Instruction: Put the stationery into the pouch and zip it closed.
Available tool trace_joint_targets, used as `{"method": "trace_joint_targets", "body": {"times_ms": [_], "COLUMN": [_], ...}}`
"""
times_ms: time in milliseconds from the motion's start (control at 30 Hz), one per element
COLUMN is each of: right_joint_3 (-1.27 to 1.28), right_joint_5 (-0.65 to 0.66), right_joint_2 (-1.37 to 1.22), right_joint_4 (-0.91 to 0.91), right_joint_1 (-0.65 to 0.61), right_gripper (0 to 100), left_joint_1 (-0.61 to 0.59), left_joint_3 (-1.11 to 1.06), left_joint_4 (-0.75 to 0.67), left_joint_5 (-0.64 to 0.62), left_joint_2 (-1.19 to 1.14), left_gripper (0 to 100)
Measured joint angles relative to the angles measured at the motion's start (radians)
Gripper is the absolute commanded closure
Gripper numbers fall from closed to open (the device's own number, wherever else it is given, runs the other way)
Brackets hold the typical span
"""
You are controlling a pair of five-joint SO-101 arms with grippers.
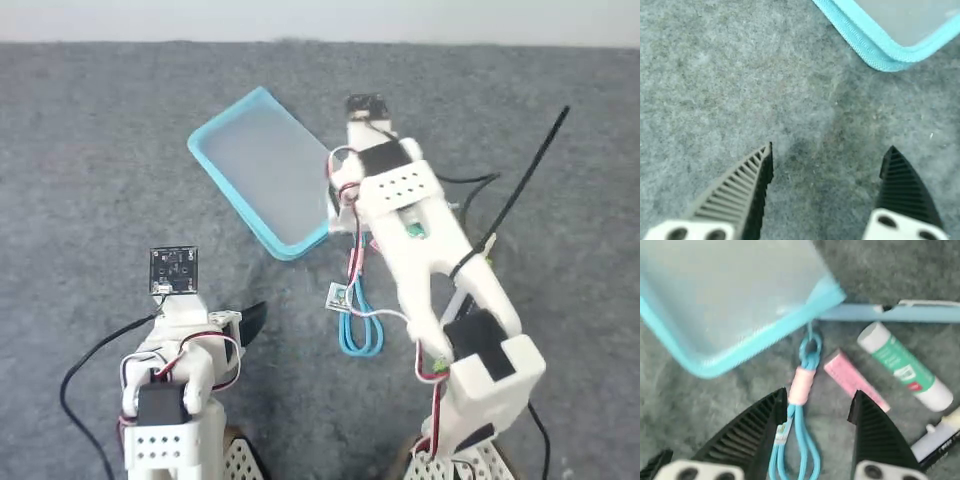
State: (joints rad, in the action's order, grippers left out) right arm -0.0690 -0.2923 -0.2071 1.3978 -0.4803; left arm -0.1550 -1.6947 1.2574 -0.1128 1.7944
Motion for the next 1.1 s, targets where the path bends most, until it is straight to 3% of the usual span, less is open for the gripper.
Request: {"method": "trace_joint_targets", "body": {"times_ms": [267,767,967,1100], "right_joint_3": [0.196,0.226,0.226,0.226], "right_joint_5": [-0.003,-0.003,-0.003,-0.003], "right_joint_2": [-0.002,-0.137,-0.137,-0.137], "right_joint_4": [-0.124,-0.299,-0.301,-0.301], "right_joint_1": [-0.11,-0.044,-0.006,-0.006], "right_gripper": [79.4,79.5,92.4,94.7], "left_joint_1": [0.0,0.0,0.0,0.0], "left_joint_3": [0.0,0.0,0.0,0.0], "left_joint_4": [0.0,0.0,0.0,0.0], "left_joint_5": [0.0,0.0,0.0,0.0], "left_joint_2": [0.0,0.0,0.0,0.0], "left_gripper": [67,67,67,67]}}
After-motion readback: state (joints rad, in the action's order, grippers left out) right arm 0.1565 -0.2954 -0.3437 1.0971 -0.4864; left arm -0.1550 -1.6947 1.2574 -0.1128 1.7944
